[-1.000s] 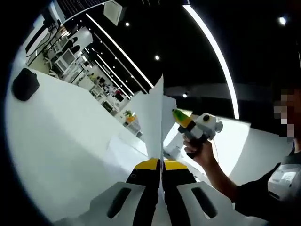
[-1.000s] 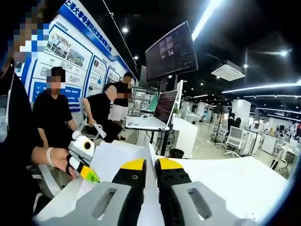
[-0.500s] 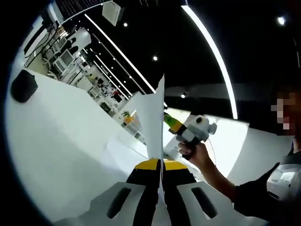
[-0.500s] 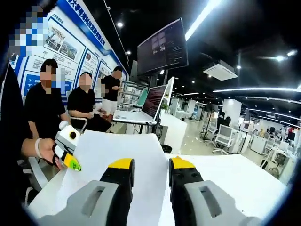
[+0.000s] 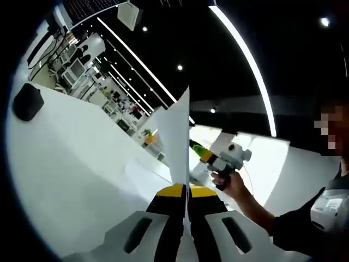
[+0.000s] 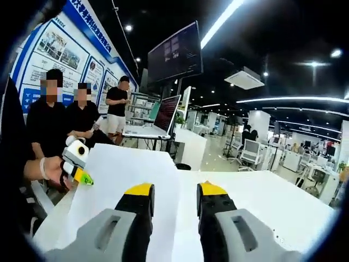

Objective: Organize the stack of printing papers by aligning and flattening the scattered papers on the table

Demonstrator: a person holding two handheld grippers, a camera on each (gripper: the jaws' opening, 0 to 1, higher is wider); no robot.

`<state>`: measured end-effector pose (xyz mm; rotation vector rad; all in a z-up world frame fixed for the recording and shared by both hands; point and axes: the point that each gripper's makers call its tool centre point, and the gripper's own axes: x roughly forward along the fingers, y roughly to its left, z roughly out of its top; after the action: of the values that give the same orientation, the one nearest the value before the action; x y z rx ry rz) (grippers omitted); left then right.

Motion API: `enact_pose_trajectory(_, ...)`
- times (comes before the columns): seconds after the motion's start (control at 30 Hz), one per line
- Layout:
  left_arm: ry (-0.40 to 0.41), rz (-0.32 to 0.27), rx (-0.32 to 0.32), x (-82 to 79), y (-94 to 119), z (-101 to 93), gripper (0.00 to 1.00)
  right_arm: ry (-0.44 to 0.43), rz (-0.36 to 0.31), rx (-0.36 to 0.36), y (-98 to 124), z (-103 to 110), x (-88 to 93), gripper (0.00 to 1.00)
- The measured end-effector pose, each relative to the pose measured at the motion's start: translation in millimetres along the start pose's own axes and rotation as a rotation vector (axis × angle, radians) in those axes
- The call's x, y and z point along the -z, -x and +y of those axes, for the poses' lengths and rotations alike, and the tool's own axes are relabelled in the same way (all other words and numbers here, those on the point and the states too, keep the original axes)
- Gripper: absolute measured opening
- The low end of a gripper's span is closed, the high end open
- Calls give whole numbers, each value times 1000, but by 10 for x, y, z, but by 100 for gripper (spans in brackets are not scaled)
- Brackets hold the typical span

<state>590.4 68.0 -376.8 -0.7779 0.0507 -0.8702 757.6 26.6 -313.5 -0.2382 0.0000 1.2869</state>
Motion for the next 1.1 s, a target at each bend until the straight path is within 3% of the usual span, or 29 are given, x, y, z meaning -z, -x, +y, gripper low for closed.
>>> enact_pose_trajectory(0.6, -56, 25, -21, 37, -51, -20, 6, -24, 25, 23, 221, -55, 197, 27)
enact_pose_trajectory(0.93, -71, 39, -20, 142, -139, -136, 6, -52, 63, 71, 605, -86, 500, 27)
enact_pose_trajectory(1.1, -78, 46, -24, 135, -127, -106, 6, -86, 75, 110, 830, -129, 695, 27)
